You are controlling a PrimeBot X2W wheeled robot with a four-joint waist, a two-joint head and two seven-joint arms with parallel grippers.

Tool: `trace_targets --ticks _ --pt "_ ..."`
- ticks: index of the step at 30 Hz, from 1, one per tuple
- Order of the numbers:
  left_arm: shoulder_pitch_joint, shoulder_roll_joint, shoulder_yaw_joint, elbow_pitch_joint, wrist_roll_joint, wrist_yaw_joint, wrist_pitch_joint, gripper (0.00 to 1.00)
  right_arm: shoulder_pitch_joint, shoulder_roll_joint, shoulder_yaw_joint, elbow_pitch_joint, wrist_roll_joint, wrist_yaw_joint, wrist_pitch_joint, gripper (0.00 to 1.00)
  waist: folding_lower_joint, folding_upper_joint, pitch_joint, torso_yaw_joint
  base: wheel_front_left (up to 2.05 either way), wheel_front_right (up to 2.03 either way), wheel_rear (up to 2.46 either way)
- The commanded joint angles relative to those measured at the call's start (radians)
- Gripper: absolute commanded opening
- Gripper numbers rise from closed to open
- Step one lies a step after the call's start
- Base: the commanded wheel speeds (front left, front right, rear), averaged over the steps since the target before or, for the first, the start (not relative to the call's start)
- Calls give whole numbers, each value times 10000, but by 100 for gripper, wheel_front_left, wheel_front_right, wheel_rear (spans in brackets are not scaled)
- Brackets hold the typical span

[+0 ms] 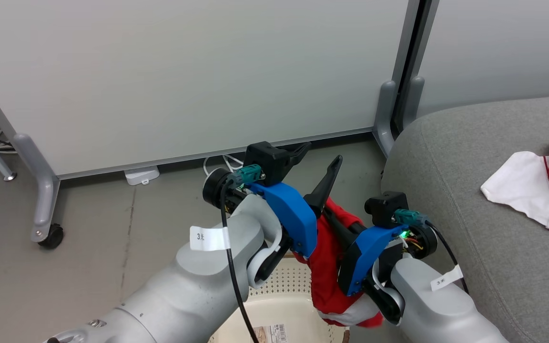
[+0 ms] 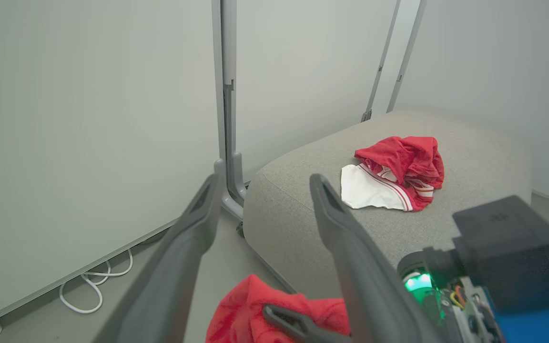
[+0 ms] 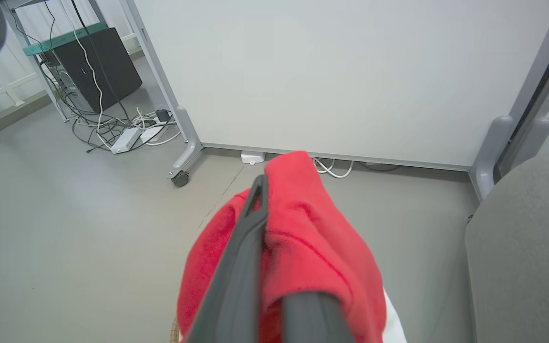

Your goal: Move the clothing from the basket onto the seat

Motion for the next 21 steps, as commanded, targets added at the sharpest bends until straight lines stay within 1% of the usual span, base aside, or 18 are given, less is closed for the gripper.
trace_targets --ticks 1,5,10,14,21 --pt "63 2 82 -12 128 -5 -48 100 -194 -30 33 36 82 5 -78 0 -1 0 8 31 0 0 0" --pt "197 2 471 -132 450 -8 -47 100 -228 -46 75 85 180 5 -132 0 -1 0 24 80 0 0 0" --pt "716 144 1358 -490 1602 -65 -48 100 -274 -126 56 49 242 5 -203 0 -1 0 63 173 0 0 0" --pt "1521 475 2349 -1308 2677 -169 -48 100 -271 -199 10 -53 273 5 -251 0 -1 0 93 206 0 0 0" --pt "3611 1053 4266 -3041 4399 -384 -38 100 -237 -281 -68 -254 198 5 -308 0 -1 0 157 215 0 0 0"
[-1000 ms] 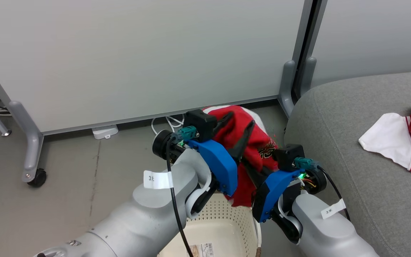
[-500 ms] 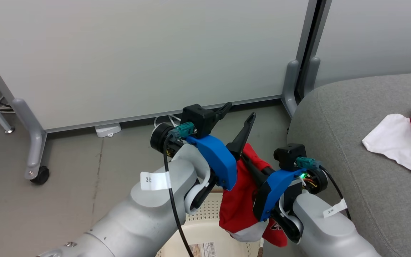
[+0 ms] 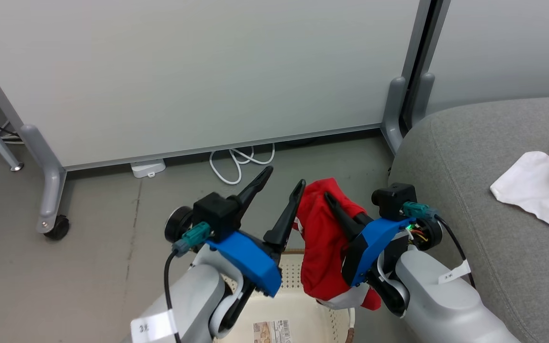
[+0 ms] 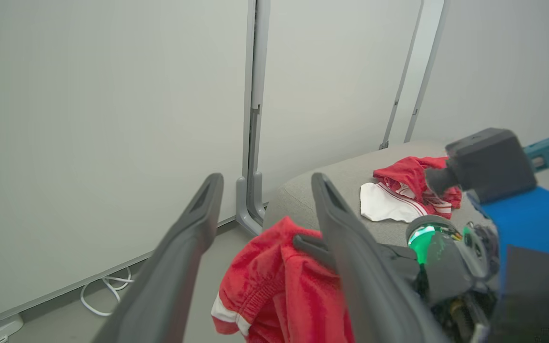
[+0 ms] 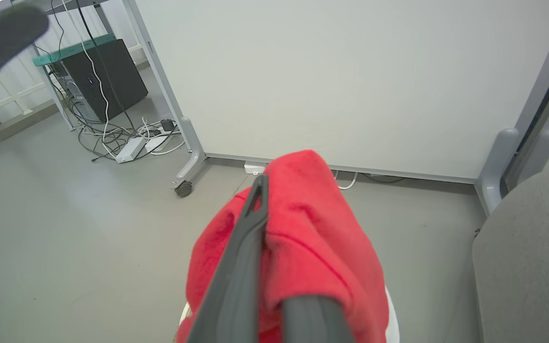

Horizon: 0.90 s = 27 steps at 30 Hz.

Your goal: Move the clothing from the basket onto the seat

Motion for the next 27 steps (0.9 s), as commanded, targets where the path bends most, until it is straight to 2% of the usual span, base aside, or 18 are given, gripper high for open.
trace_targets --ticks 1,9,17,21,27 --pt "689 158 509 -442 444 -107 -24 100 -78 -69 -27 -99 17 5 -85 0 1 0 15 -10 0 0 0" --pt "2810 413 2271 -1563 1877 -410 -24 100 94 -183 -111 -235 -54 5 -84 0 1 0 39 31 0 0 0" --pt "3974 458 3304 -2122 2750 -513 -24 100 154 -211 -213 -278 -133 5 -45 0 1 0 39 40 0 0 0" --pt "4342 381 3676 -2359 3049 -551 -24 100 152 -217 -282 -313 -173 5 -32 0 1 0 42 64 0 0 0" --pt "4537 340 3713 -2604 3144 -551 -24 100 205 -225 -367 -372 -215 5 6 0 1 0 46 86 0 0 0"
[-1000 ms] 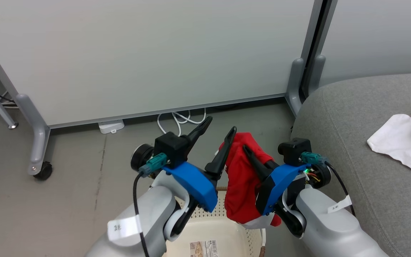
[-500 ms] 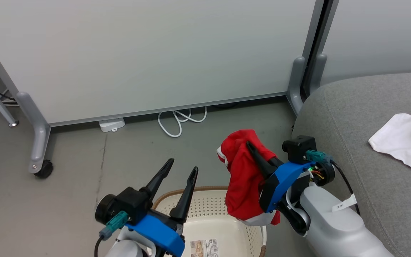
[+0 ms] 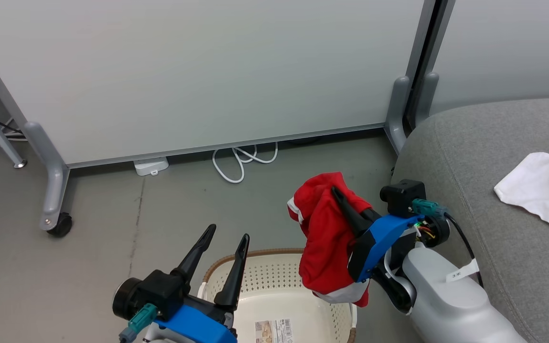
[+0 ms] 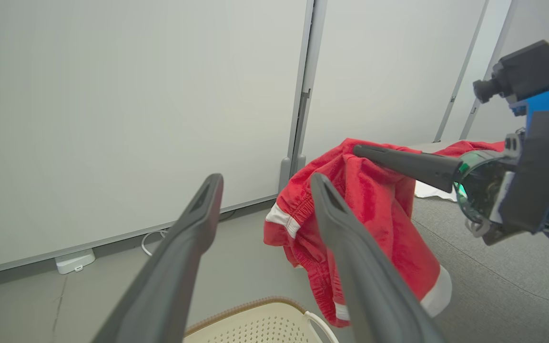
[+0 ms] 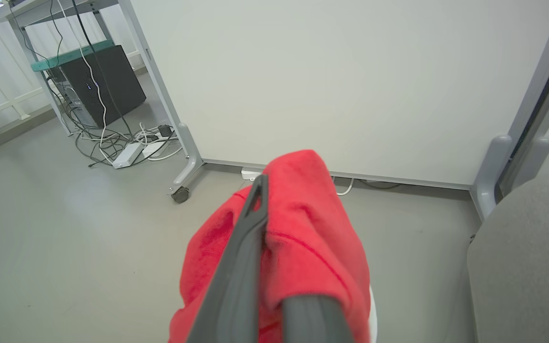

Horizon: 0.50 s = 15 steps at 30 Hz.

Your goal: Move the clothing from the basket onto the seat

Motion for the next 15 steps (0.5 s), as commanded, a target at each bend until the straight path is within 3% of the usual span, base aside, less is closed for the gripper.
trace_targets --ticks 1,8,15 --pt "83 2 25 -40 43 -69 -26 100 126 -22 -26 -59 -38 5 16 0 0 0 2 -13 0 0 0" --pt "-51 92 -167 67 -110 -44 -26 100 128 -14 -77 -154 -77 5 72 0 0 0 44 -216 0 0 0" --pt "-16 71 -99 52 -122 -43 -26 100 173 -33 -192 -243 -91 5 111 0 0 0 102 -905 0 0 0"
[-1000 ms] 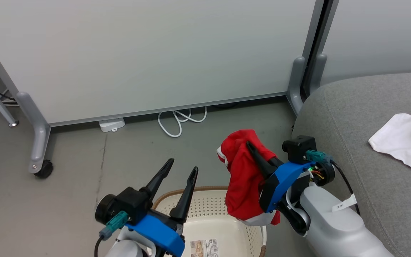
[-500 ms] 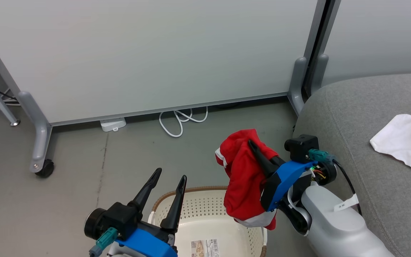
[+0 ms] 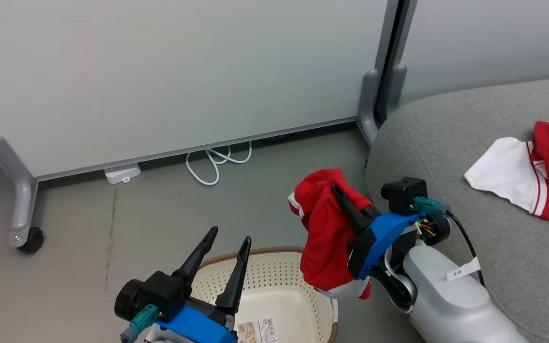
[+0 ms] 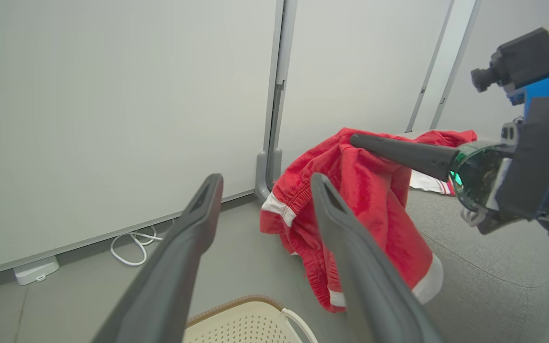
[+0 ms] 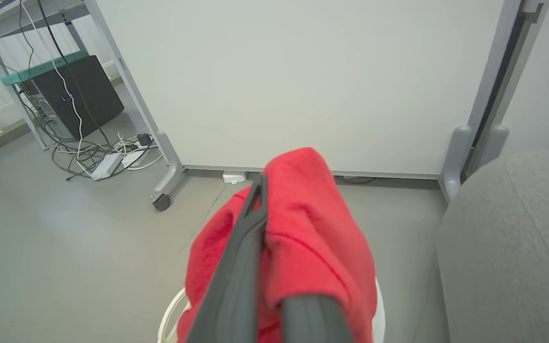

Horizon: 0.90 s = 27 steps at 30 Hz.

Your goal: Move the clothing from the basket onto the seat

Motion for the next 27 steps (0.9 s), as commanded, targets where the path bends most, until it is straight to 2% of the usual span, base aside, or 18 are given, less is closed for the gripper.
trace_targets --ticks 1,19,27 --pt "14 -13 57 -6 -15 -7 -26 100 133 -43 -54 -46 -37 3 9 0 0 0 38 -355 0 0 0" --pt "-85 -159 213 28 86 -8 -27 100 169 -159 -462 -289 -158 5 37 0 0 0 370 -3674 0 0 0" --pt "-222 -90 173 -12 115 -8 -27 100 255 -161 -690 -400 -242 5 15 0 0 0 632 -4668 0 0 0"
